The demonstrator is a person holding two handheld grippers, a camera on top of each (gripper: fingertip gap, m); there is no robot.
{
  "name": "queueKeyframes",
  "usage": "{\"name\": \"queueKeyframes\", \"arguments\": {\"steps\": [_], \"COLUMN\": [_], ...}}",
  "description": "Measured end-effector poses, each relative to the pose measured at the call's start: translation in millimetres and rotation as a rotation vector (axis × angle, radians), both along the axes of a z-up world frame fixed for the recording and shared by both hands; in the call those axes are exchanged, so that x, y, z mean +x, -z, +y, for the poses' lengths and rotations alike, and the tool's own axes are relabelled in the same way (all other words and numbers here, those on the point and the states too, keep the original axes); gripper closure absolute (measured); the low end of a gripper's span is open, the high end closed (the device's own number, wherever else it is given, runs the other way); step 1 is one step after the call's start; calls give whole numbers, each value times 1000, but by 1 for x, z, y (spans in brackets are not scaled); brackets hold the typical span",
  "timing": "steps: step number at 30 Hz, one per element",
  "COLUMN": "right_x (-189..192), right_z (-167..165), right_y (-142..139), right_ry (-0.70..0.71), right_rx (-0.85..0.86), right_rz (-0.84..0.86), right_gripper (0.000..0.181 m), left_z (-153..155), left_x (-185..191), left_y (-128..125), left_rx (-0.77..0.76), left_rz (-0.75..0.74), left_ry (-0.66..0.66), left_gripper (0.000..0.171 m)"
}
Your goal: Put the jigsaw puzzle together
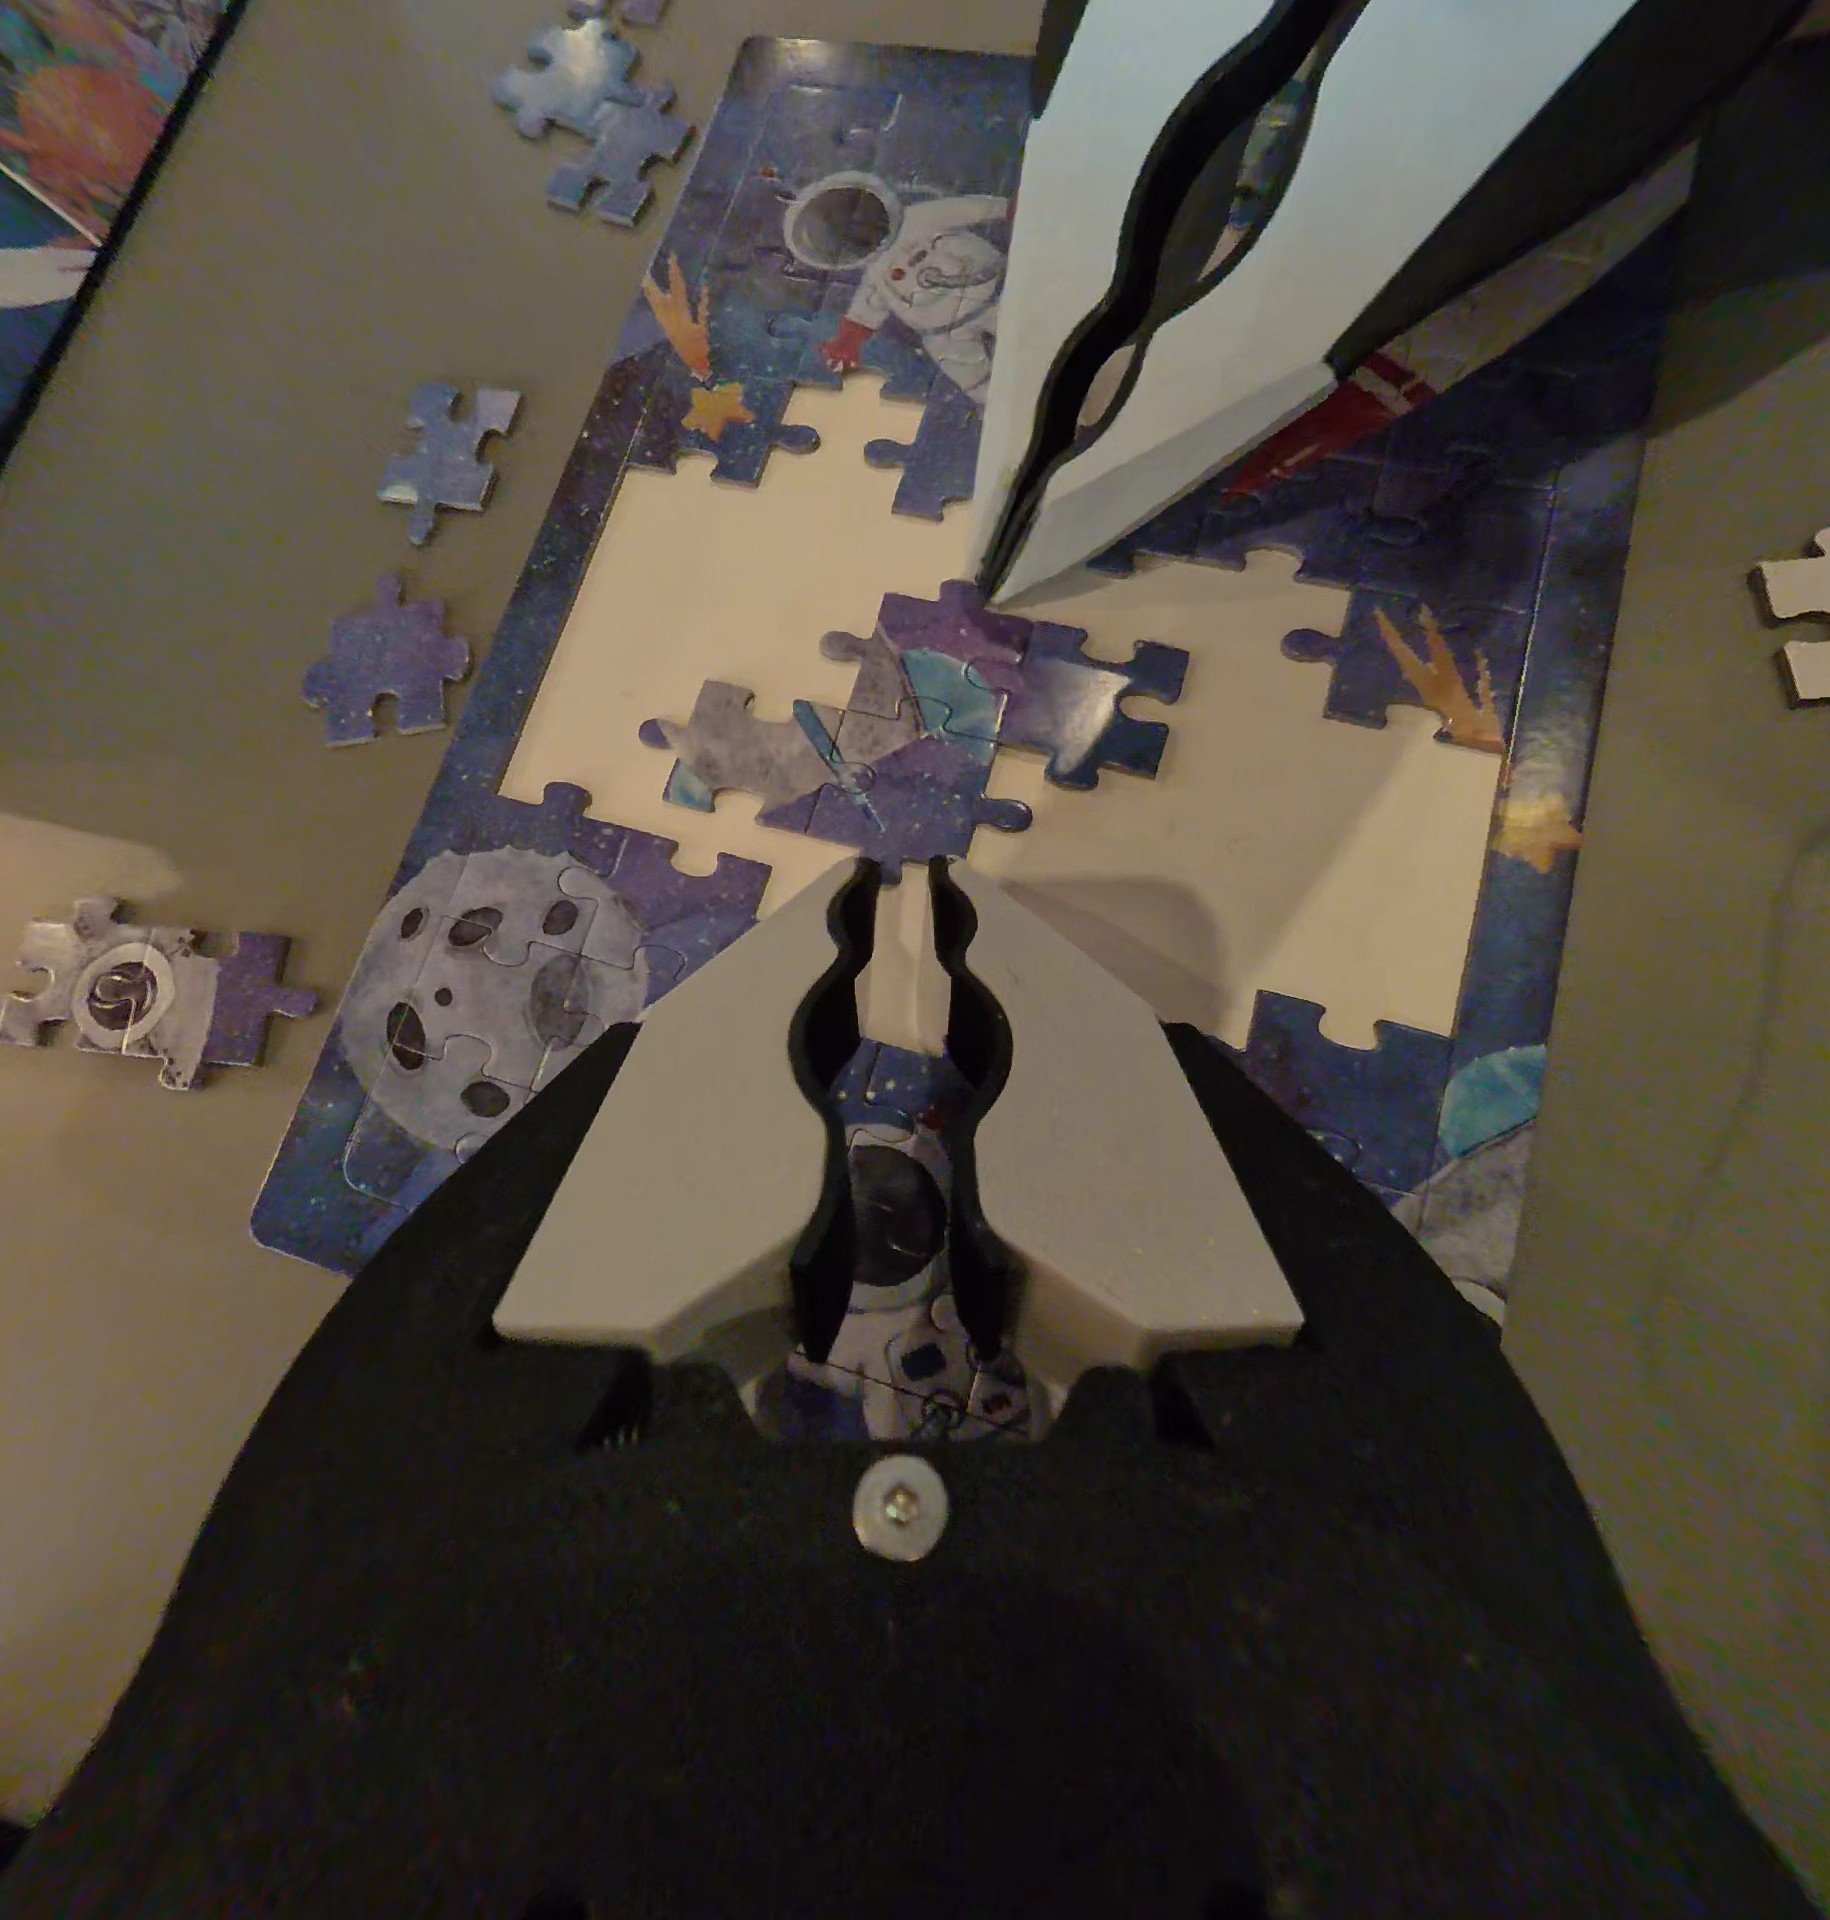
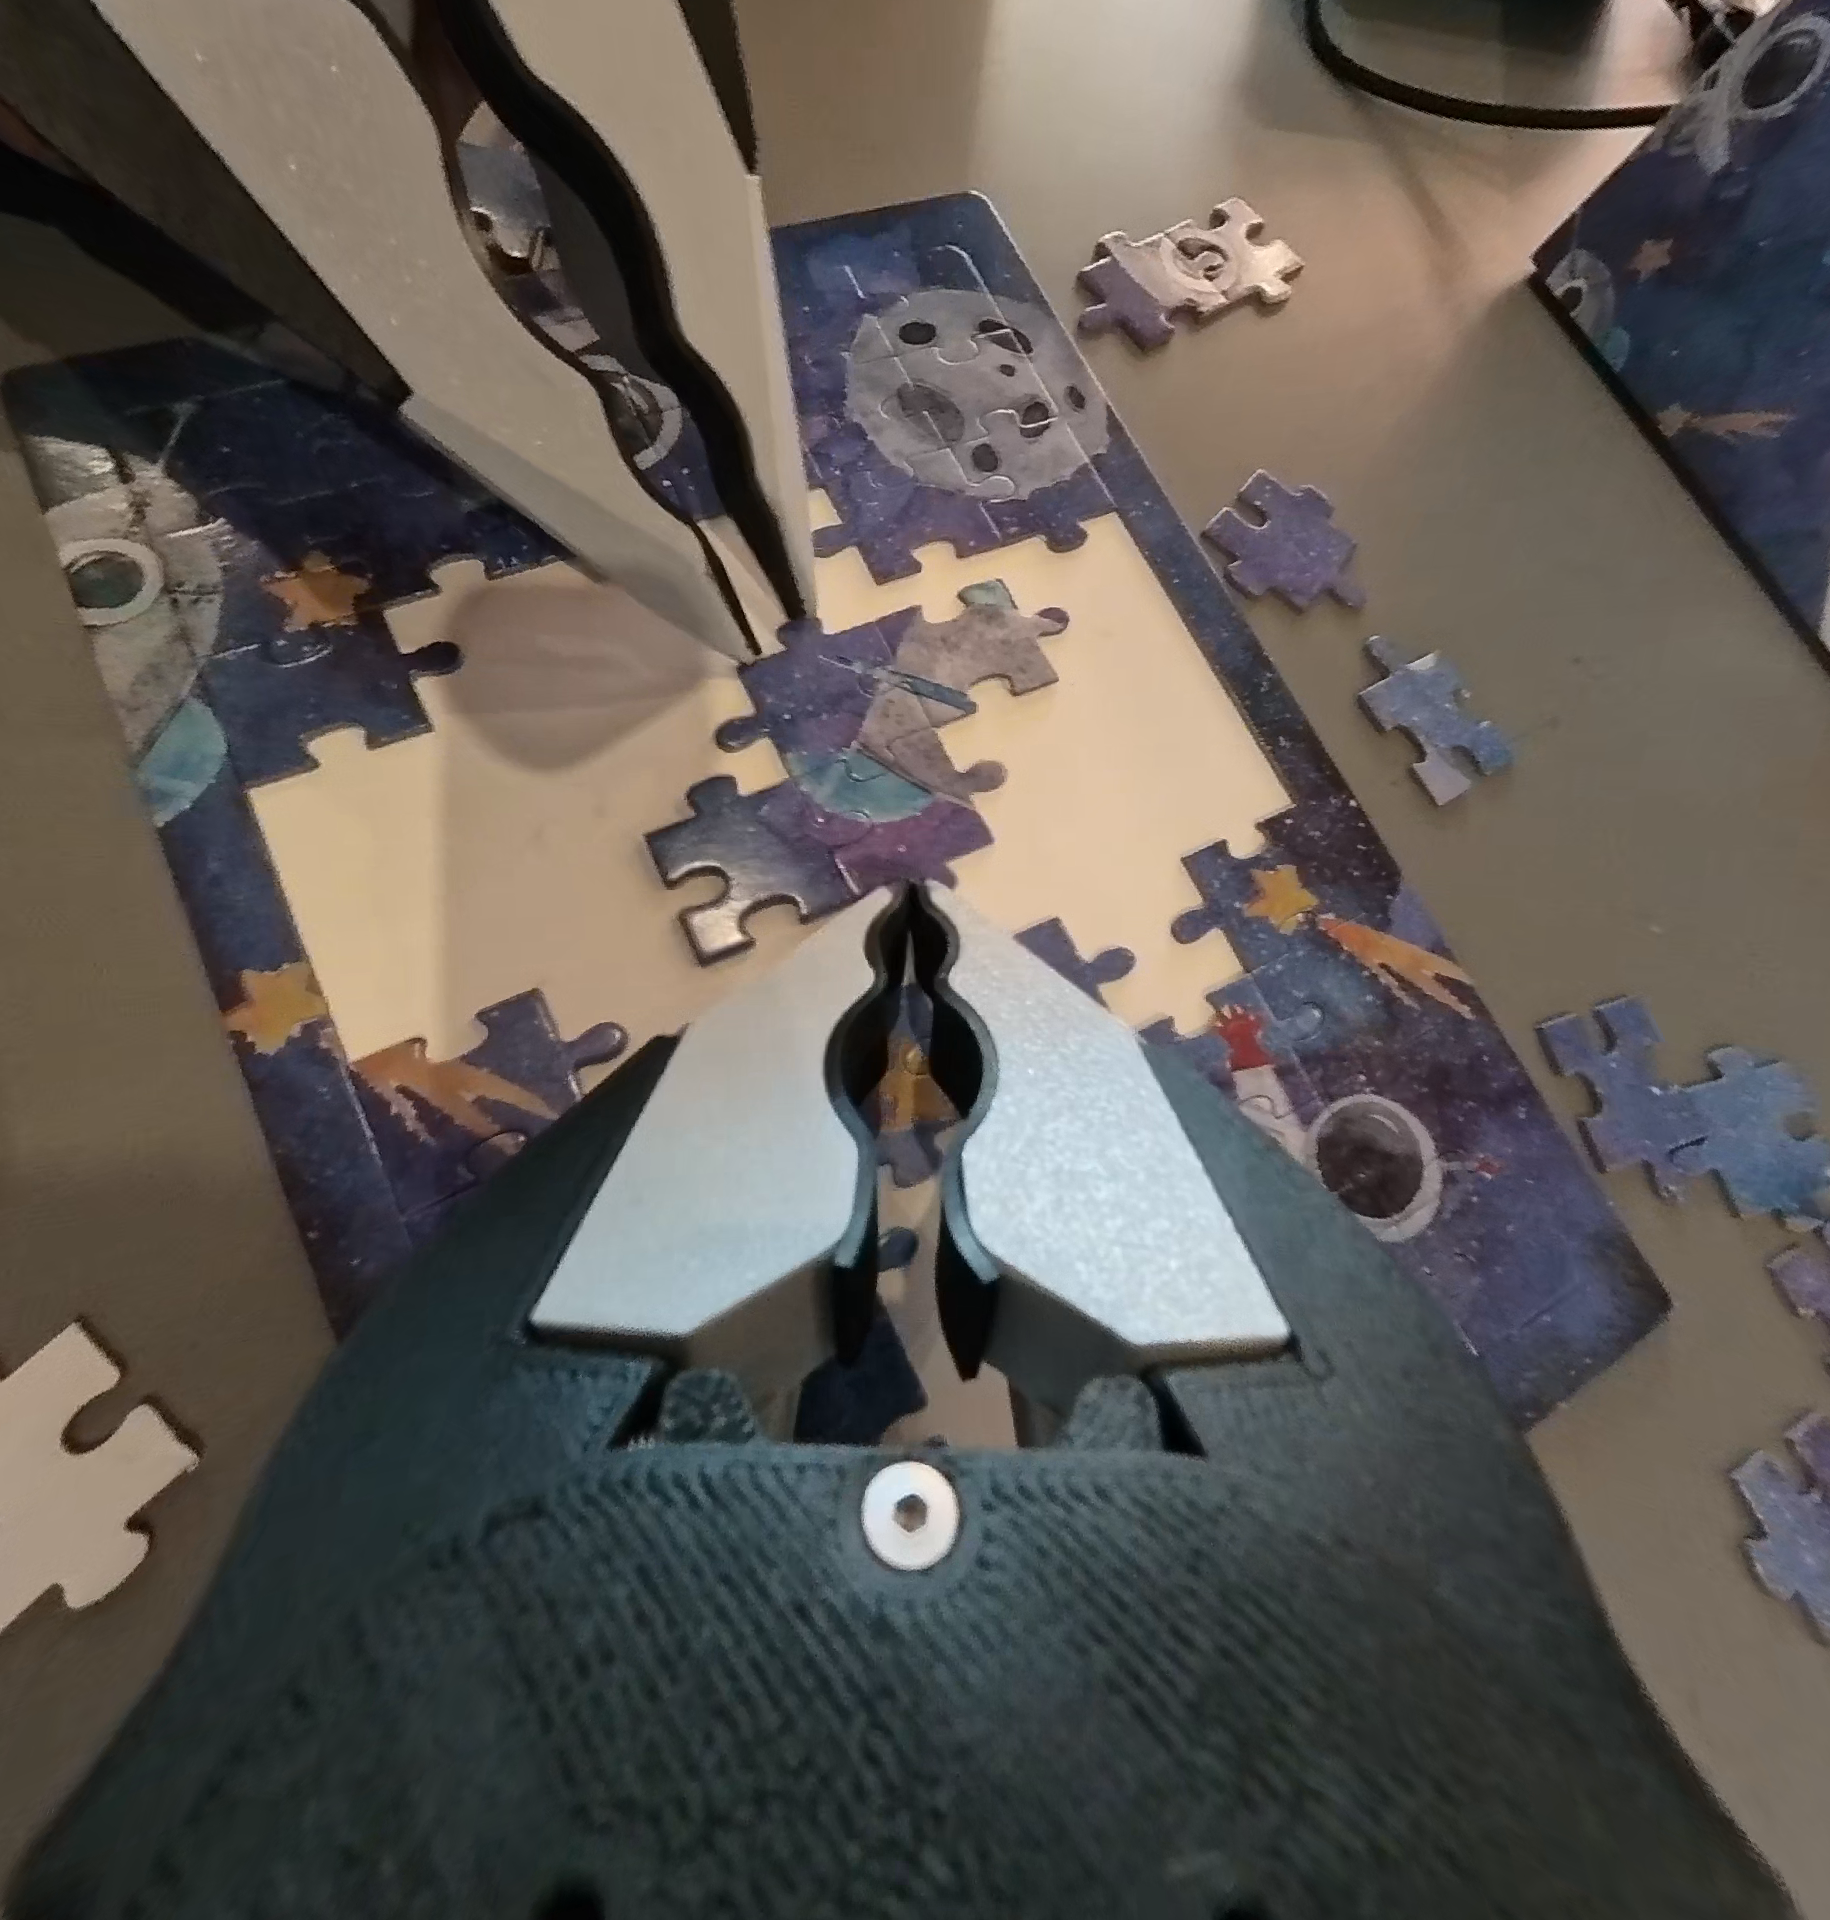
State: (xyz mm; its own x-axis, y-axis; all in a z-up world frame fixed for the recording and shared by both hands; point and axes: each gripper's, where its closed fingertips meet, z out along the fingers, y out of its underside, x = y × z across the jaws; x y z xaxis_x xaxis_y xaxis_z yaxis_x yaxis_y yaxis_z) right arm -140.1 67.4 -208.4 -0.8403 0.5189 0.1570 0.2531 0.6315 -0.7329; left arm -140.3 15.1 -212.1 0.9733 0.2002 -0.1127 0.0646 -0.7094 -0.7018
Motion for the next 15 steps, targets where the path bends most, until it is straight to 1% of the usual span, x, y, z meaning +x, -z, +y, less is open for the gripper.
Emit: {"name": "queueKeyframes", "arguments": {"steps": [6, 9, 12, 15], "right_x": [2, 3, 4, 4], "right_z": [-1, -1, 0, 1], "right_y": [0, 0, 0, -1], "right_ry": [-11, -12, -14, -14], "right_rx": [-2, -4, -7, -14], "right_rz": [-3, -4, -6, -10], "right_gripper": [181, 181, 181, 181], "left_z": [1, 3, -6, -21], "left_x": [2, 0, -16, -41], "left_y": [-2, -14, -28, -42], "left_rx": [16, 88, 158, 223], "left_rz": [3, 26, 60, 93], "left_ry": [14, 7, -69, -222], "left_gripper": [160, 161, 161, 171]}}
